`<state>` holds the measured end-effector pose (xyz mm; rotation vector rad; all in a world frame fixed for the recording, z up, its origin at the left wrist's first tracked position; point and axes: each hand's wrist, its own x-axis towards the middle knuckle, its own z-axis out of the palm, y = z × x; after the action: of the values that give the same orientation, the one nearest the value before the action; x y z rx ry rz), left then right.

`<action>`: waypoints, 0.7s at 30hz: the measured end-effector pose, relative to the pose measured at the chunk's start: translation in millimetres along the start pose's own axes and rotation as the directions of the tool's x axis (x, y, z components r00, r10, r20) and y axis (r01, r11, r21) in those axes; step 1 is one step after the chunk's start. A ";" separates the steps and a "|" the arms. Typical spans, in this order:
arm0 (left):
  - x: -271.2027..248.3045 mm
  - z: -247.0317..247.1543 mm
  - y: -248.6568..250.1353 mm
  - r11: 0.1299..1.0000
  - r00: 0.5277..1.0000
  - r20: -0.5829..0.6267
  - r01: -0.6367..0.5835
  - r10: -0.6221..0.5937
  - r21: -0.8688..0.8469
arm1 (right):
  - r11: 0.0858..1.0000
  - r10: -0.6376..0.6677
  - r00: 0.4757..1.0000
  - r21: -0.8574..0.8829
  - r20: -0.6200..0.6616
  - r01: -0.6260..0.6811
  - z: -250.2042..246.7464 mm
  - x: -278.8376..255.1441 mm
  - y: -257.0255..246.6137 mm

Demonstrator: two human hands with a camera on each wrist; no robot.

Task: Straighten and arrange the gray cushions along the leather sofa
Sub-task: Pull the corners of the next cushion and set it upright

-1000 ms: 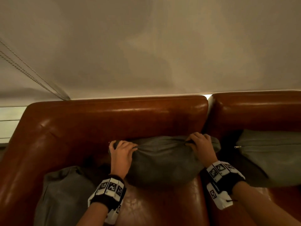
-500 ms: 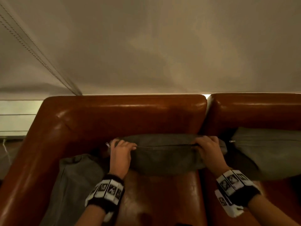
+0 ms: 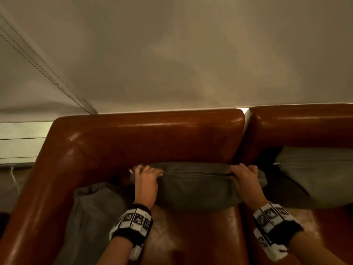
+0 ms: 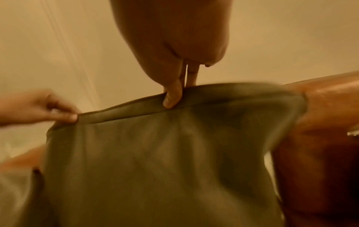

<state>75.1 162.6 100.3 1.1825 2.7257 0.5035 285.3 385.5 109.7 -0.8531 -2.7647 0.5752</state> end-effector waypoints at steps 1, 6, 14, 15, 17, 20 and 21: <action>1.5 -5.0 0.8 1.000 0.999 -0.040 -0.005 0.005 0.001 | 1.000 -0.012 1.000 -0.012 -0.022 0.012 -2.1 1.1 -2.7; 8.5 -7.8 3.3 1.000 1.000 -0.003 0.014 -0.014 0.015 | 0.997 -0.038 0.997 -0.060 0.070 0.042 -10.7 22.5 -5.0; 27.5 18.5 1.7 0.994 0.984 0.137 0.112 -0.114 0.019 | 0.996 0.036 0.990 -0.091 0.134 -0.024 27.0 36.9 13.1; 34.0 19.8 0.4 0.991 0.981 0.144 0.133 -0.134 0.017 | 0.995 0.036 0.992 -0.099 0.120 -0.024 27.1 44.1 13.5; 45.8 18.2 -2.7 0.989 0.985 0.095 0.145 -0.143 -0.017 | 0.995 0.022 0.998 -0.100 0.056 -0.016 17.3 55.7 13.5; 48.8 17.2 -4.5 0.986 0.987 -0.002 0.159 -0.159 -0.052 | 0.997 0.000 0.999 -0.074 0.041 0.003 11.4 60.0 15.3; 48.7 19.8 -2.7 0.982 0.982 0.023 0.186 -0.185 -0.034 | 0.998 0.011 0.997 -0.069 0.078 -0.005 15.3 60.2 16.4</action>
<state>44.8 201.3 81.5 0.9081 2.7607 0.5105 240.0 427.9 93.0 -0.8745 -2.8681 0.5290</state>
